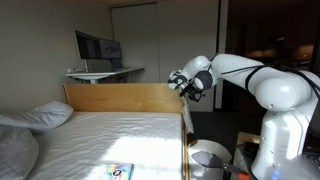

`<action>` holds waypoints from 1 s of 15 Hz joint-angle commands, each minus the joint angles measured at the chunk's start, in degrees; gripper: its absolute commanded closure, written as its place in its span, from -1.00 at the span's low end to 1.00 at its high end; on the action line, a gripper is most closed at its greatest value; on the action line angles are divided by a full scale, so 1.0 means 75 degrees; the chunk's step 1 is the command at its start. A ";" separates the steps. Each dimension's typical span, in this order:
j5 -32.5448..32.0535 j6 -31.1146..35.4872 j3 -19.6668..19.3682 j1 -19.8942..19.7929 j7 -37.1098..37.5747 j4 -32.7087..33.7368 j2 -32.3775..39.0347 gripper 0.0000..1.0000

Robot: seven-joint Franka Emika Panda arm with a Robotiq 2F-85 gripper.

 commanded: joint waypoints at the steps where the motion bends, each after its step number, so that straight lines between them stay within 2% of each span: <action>1: 0.0174 -0.0172 0.0170 -0.0137 -0.0384 0.0259 0.0037 -1.00; 6: 0.0808 -0.0081 0.0958 -0.0099 -0.1227 0.0115 -0.0203 -1.00; 15: 0.1042 0.0122 0.2448 0.0636 -0.2645 0.0032 -0.0263 -1.00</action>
